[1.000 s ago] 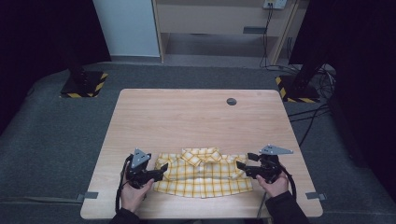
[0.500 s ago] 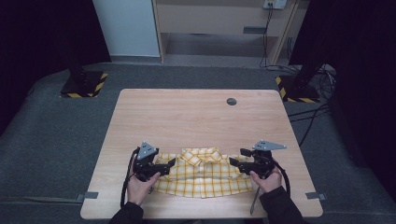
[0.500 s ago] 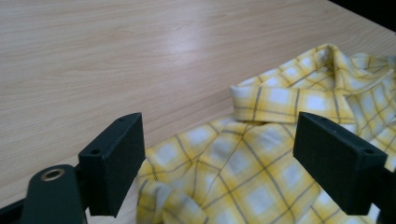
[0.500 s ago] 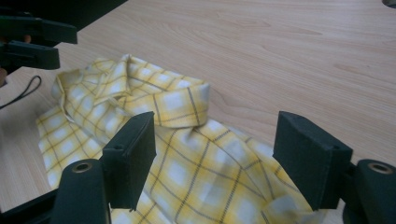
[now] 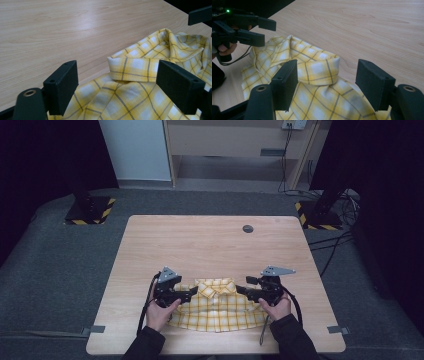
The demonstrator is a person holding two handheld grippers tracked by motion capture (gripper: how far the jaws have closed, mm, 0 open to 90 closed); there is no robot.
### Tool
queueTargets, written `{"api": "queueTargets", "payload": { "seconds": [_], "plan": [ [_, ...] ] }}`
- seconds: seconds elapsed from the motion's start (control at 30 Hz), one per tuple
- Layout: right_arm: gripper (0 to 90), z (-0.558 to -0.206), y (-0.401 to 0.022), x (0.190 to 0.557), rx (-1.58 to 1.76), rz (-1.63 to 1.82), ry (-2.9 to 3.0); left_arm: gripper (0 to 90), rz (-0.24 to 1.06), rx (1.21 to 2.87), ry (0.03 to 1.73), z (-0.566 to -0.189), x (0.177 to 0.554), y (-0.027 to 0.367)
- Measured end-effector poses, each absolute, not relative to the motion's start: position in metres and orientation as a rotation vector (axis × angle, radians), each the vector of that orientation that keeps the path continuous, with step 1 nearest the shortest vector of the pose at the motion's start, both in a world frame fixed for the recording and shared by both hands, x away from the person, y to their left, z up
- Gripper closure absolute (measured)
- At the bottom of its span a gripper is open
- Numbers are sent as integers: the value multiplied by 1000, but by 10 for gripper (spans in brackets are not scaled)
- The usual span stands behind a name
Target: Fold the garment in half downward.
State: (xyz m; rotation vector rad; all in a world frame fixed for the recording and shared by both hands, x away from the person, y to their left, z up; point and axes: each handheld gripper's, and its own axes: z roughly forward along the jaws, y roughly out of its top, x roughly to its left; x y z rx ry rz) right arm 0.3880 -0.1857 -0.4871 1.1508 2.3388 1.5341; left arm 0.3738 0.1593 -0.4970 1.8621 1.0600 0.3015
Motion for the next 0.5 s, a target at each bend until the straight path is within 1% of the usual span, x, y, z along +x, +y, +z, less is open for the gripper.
{"api": "queueTargets", "payload": {
  "seconds": [0.2, 0.5],
  "plan": [
    [358, -489, -179, 395, 1155, 1523, 2355, 186, 246, 1852, 1063, -503, 383, 155],
    [381, -499, -173, 404, 1199, 1510, 2371, 211, 210, 1877, 1059, -513, 390, 146]
  ]
}}
